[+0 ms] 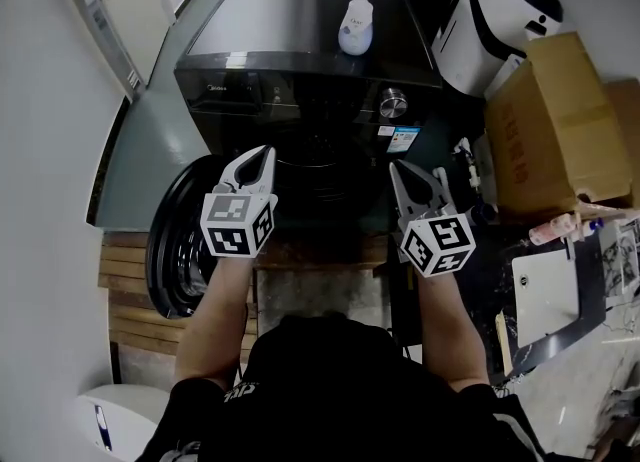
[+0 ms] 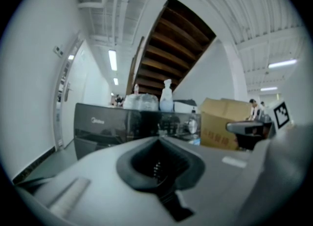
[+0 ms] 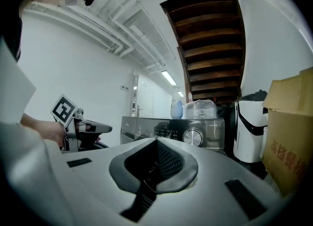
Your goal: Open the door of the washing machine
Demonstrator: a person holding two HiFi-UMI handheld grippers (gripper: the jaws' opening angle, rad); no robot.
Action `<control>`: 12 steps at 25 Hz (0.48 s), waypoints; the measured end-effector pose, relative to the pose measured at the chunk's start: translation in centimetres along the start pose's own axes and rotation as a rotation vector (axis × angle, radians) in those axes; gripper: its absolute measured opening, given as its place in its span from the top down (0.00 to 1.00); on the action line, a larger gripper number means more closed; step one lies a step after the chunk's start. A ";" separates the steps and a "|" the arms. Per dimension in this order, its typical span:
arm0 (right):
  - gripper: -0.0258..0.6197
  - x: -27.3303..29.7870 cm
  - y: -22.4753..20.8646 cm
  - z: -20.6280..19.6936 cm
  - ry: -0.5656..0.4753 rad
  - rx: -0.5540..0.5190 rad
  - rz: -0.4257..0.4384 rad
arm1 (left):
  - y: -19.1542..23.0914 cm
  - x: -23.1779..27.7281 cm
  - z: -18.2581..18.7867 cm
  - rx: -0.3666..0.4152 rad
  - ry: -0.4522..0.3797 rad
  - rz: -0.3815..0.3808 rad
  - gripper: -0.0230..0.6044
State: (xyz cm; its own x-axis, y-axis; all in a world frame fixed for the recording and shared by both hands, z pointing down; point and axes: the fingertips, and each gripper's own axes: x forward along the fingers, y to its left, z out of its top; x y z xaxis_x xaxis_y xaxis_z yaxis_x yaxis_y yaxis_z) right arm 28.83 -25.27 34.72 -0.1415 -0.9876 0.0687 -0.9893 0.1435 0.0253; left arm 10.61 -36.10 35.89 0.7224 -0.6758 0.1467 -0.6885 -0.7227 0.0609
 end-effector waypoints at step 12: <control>0.97 -0.5 0.2 -0.5 0.012 0.009 0.012 | -0.5 -0.5 -0.1 0.003 0.007 -0.005 0.95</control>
State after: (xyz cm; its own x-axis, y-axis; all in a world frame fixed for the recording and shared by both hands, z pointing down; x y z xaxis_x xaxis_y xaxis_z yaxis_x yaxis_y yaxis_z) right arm 28.75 -24.71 35.19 -0.1530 -0.9849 0.0808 -0.9879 0.1546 0.0150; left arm 10.58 -35.44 35.90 0.7251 -0.6712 0.1537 -0.6848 -0.7264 0.0583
